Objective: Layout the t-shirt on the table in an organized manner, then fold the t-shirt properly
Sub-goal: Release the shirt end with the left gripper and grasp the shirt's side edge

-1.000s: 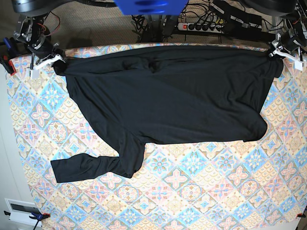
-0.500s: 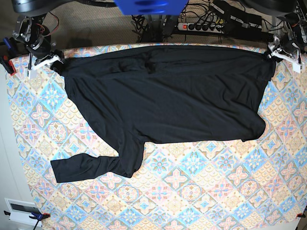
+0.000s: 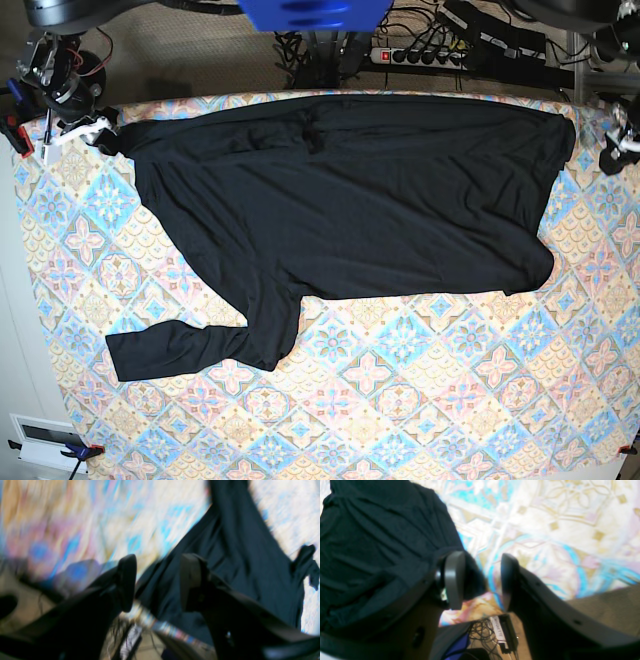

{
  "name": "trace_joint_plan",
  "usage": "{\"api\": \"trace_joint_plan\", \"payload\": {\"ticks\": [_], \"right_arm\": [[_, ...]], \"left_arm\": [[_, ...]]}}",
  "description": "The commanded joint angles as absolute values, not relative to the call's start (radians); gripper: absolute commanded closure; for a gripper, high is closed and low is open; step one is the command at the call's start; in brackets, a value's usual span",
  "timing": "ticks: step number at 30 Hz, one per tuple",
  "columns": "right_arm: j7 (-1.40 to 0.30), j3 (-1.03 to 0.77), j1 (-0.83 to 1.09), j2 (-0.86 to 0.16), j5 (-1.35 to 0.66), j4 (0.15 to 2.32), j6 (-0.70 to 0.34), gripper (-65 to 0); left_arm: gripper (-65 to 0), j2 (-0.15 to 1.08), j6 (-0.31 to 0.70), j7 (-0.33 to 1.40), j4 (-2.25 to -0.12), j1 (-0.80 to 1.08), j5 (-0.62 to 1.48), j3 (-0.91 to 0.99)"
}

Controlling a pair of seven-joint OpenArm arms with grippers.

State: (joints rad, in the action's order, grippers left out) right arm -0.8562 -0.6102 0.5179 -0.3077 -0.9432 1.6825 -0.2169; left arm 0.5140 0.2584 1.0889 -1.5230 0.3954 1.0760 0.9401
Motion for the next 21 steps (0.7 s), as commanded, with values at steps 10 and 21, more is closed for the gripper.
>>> {"api": "trace_joint_plan", "payload": {"ticks": [10, 21], "right_arm": [[-0.84, -0.618, 0.521, -0.325, -0.954, 1.716, -0.225, -23.8], [-0.84, -0.618, 0.521, -0.325, -0.954, 1.779, -0.223, -23.8]], "left_arm": [[-27.5, 0.443, 0.26, 0.993, -1.494, -0.015, 0.68, 0.708], [-27.5, 0.406, 0.26, 0.771, -1.162, -0.292, 0.437, 0.455]]}}
